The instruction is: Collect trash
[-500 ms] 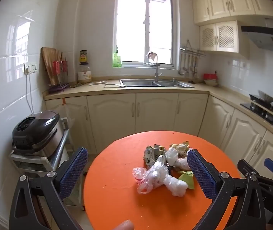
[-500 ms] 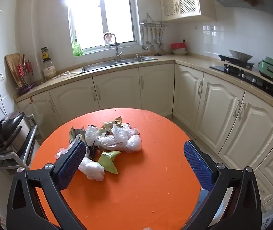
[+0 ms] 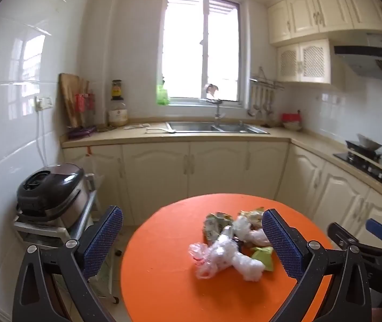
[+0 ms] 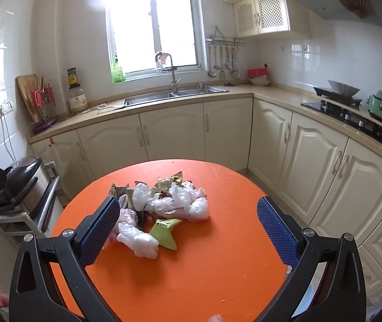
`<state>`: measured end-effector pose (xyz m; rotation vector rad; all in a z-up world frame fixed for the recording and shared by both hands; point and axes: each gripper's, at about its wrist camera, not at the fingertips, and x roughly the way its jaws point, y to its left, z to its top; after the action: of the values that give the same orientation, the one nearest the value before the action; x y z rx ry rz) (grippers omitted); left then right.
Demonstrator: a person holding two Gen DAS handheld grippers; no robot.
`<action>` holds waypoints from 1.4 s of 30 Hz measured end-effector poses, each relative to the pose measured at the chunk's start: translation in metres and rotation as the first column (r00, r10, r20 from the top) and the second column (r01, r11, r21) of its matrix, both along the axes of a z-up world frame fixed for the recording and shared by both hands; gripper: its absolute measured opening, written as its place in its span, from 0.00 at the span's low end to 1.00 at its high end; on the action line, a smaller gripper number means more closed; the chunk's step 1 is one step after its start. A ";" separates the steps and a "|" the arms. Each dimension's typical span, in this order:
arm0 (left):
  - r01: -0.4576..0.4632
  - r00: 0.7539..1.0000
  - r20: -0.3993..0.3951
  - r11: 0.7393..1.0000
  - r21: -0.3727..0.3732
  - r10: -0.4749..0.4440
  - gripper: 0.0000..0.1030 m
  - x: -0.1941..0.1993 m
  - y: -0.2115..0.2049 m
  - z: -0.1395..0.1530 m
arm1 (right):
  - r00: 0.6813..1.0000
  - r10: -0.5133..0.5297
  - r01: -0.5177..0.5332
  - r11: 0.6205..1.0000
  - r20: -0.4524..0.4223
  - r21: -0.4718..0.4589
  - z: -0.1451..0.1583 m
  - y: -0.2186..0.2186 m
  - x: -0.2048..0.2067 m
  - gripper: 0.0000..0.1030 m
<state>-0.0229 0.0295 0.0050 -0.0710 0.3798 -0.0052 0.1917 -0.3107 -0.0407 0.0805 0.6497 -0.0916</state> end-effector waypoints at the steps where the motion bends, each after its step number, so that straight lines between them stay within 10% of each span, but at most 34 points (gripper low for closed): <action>1: -0.001 1.000 0.006 1.000 0.009 0.001 0.99 -0.002 0.004 -0.004 | 1.000 -0.003 0.003 1.000 -0.004 0.001 -0.001 0.000 -0.001 1.00; 42: -0.040 0.999 0.036 0.999 0.029 0.039 0.99 -0.033 -0.005 0.011 | 0.998 0.057 -0.056 0.997 0.011 -0.051 0.024 0.024 -0.019 1.00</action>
<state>-0.0558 0.0243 0.0161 -0.0486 0.3427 0.0386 0.1724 -0.2865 -0.0171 0.0142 0.6362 -0.0526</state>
